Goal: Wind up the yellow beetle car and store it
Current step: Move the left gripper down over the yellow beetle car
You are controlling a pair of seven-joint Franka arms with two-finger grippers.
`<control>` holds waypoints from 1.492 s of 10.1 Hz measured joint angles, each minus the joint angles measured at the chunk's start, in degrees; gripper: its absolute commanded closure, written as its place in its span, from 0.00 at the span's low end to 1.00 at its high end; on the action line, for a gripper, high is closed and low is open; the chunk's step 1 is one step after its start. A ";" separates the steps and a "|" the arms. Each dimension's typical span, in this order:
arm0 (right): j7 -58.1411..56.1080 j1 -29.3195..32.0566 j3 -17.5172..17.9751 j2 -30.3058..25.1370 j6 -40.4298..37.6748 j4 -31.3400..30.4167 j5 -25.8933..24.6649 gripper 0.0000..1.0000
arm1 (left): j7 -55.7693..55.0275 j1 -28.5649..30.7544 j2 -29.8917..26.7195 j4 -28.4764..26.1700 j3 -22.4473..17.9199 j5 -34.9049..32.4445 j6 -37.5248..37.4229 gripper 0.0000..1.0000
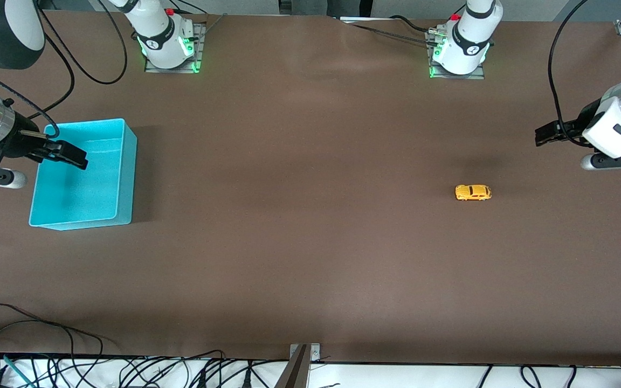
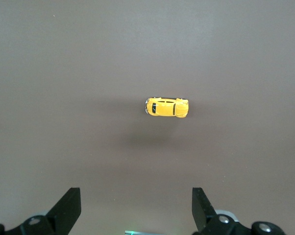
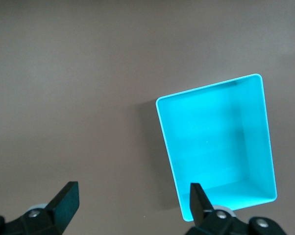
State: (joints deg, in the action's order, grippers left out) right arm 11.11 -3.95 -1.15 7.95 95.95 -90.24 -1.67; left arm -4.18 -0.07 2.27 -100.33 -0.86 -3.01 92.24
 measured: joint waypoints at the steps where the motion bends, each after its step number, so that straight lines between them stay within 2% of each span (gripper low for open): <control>1: 0.00 0.00 0.00 0.00 0.00 0.00 0.00 0.00 | 0.00 0.29 0.09 -2.18 -0.02 0.00 3.47 0.00; 10: 0.00 0.02 0.00 0.01 0.00 0.00 0.00 0.00 | 0.05 1.24 0.54 -24.26 -0.04 0.00 34.28 0.00; 13: 0.00 0.02 0.00 0.01 0.00 0.00 0.00 0.00 | 0.17 1.24 1.32 -28.14 0.05 0.00 40.21 0.00; 15: 0.00 0.02 0.00 0.01 0.00 0.00 0.00 0.00 | 5.91 1.19 3.04 -30.09 0.17 -0.24 43.73 0.00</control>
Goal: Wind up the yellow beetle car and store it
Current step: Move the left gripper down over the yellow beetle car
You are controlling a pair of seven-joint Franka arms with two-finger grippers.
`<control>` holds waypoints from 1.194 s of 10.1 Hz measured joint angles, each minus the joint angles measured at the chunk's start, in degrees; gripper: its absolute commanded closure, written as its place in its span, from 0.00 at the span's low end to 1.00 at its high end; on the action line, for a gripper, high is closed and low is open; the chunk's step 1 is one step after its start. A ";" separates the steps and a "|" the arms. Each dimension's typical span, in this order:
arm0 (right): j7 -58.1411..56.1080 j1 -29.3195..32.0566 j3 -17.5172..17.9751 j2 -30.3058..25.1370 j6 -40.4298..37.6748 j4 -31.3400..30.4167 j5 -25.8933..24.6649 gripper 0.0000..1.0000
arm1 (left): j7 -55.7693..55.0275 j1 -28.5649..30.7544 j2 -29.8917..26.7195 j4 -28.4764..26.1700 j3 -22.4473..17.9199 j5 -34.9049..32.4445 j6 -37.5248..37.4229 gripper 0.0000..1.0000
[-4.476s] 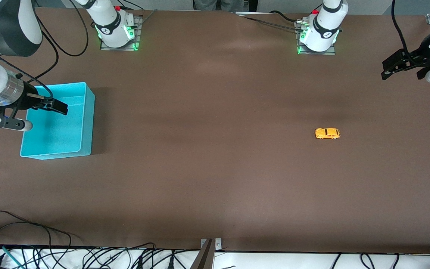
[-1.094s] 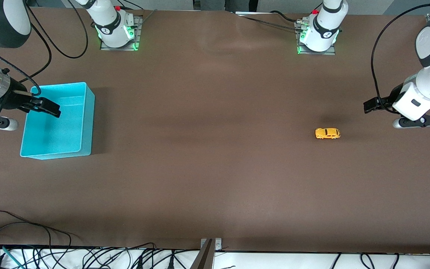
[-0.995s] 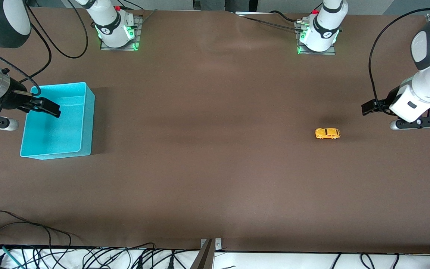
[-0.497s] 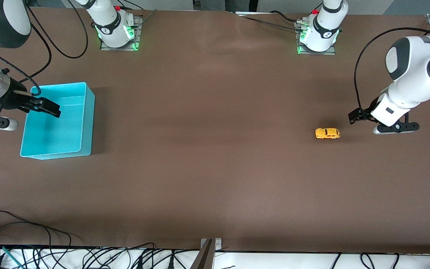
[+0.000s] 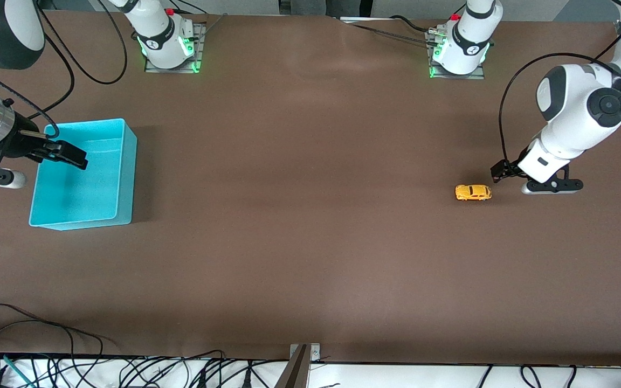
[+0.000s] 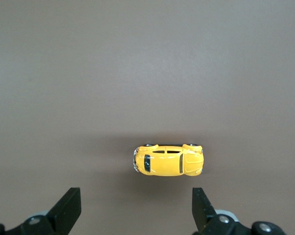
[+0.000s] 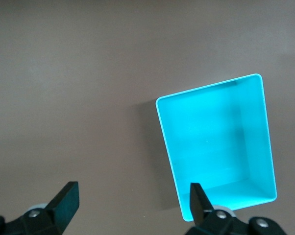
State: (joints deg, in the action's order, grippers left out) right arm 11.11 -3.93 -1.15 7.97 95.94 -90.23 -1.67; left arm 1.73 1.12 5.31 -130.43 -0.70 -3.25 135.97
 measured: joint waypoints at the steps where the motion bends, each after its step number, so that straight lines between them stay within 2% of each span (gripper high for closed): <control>1: 0.00 0.00 0.00 0.00 0.00 0.00 0.00 0.00 | 6.02 0.00 0.84 -0.34 0.02 -0.01 0.42 0.00; 7: 0.00 0.00 0.00 0.00 0.00 0.00 0.00 0.00 | 43.16 -0.29 2.91 -2.43 0.15 -0.05 2.16 0.00; 10: 0.00 0.01 0.00 0.00 0.00 0.00 0.00 0.00 | 57.28 -0.49 5.70 -2.60 0.21 -0.11 3.55 0.00; 12: 0.00 0.01 0.00 0.00 0.00 0.00 0.00 0.00 | 67.49 -1.56 8.68 -2.79 0.30 -0.17 8.08 0.00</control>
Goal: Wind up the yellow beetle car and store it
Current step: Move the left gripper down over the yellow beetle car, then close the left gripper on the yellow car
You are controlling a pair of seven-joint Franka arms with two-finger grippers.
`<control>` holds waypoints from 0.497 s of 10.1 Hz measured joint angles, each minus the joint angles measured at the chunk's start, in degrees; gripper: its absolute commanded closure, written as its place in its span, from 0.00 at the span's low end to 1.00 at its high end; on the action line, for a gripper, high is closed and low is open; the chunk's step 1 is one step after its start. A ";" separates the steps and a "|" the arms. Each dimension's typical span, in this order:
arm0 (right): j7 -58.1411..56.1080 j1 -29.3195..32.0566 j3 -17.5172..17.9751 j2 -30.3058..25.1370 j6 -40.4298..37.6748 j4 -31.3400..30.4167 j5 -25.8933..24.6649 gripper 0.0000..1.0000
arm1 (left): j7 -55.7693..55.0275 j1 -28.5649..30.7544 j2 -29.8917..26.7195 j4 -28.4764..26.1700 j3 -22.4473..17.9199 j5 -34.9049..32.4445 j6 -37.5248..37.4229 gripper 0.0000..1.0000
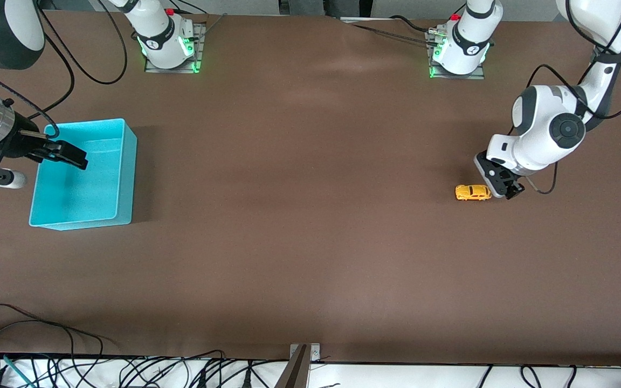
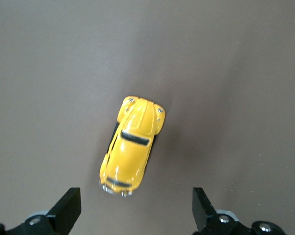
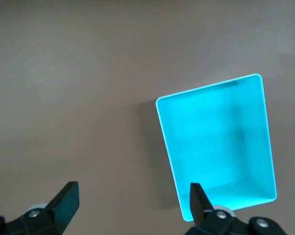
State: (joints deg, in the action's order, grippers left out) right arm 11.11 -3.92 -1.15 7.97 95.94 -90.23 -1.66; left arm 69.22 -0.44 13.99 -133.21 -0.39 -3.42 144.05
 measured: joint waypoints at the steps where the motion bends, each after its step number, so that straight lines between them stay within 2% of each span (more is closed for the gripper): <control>1: 0.00 0.00 0.00 0.00 0.00 0.00 0.00 0.00 | 4.20 -0.61 1.81 0.00 0.03 0.00 2.97 0.00; 5: 0.00 0.02 -0.02 0.00 -0.01 0.00 0.00 0.00 | 9.19 -1.08 5.15 0.04 0.02 0.00 6.01 0.03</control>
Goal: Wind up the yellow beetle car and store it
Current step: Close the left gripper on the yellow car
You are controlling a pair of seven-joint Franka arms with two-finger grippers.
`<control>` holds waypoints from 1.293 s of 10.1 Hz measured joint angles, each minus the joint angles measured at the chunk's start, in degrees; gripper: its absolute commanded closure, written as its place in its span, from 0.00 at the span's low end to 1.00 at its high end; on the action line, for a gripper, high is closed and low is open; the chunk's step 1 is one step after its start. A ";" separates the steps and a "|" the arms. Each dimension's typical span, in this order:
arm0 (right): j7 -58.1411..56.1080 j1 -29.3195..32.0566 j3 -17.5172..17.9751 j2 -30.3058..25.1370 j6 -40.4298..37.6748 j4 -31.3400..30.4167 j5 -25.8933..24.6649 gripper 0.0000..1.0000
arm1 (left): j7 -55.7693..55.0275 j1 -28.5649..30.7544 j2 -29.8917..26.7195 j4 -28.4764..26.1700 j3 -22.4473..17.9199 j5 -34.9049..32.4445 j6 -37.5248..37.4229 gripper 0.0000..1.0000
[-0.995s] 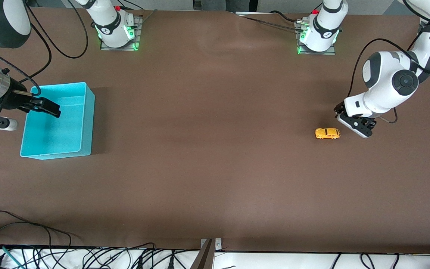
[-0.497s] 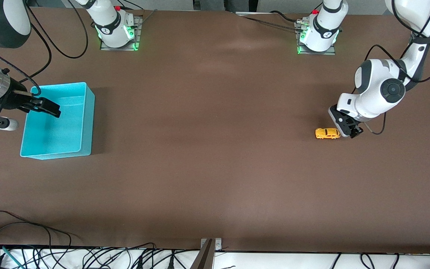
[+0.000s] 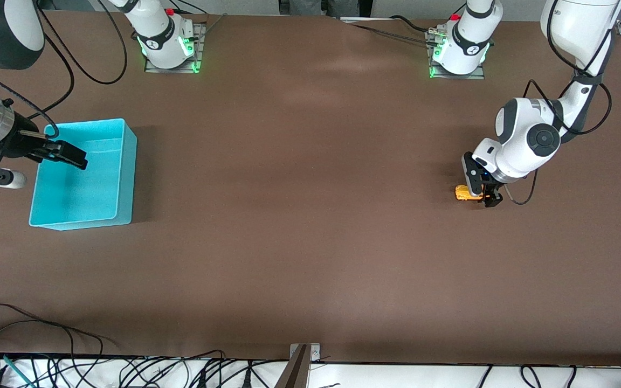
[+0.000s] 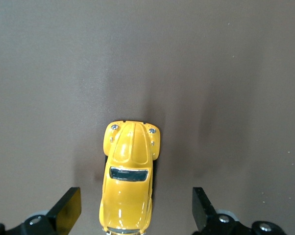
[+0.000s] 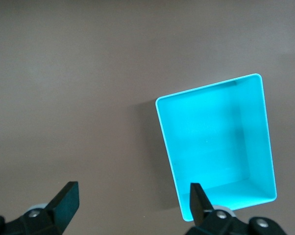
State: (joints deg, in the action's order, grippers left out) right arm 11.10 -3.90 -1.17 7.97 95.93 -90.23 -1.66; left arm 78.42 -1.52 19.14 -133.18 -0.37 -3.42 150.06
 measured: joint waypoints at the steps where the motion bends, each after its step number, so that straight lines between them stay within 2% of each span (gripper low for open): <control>1: 0.00 0.00 0.00 0.00 0.00 0.00 0.00 0.00 | 1.83 0.00 0.49 0.00 -0.01 0.00 0.71 0.04; 2: 0.00 0.00 0.00 0.00 0.00 0.00 0.00 0.00 | 3.37 0.00 0.80 0.00 -0.04 0.00 1.14 0.10; 3: 0.00 0.01 -0.03 0.00 0.00 0.00 0.00 0.00 | 4.24 0.00 0.98 0.01 -0.04 0.00 1.48 0.20; 6: 0.00 0.03 -0.12 0.00 0.00 0.00 0.00 0.00 | 4.78 0.00 1.06 0.09 -0.04 0.00 1.63 0.69; 8: 0.00 0.05 -0.15 0.00 0.00 0.00 0.00 0.00 | 5.17 0.00 1.05 0.18 -0.04 0.00 1.69 0.93; 9: 0.00 0.07 -0.15 0.00 0.00 0.00 0.00 0.00 | 5.57 0.00 1.06 0.20 -0.04 0.00 1.69 1.00; 13: 0.00 0.67 -0.28 0.00 0.00 0.00 0.00 0.00 | 11.04 -0.01 1.06 0.21 -0.04 0.00 1.71 1.00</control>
State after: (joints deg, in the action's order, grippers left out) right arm 11.10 -3.23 -1.46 7.97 95.93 -90.23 -1.67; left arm 89.45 -1.52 20.20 -132.96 -0.41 -3.42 151.77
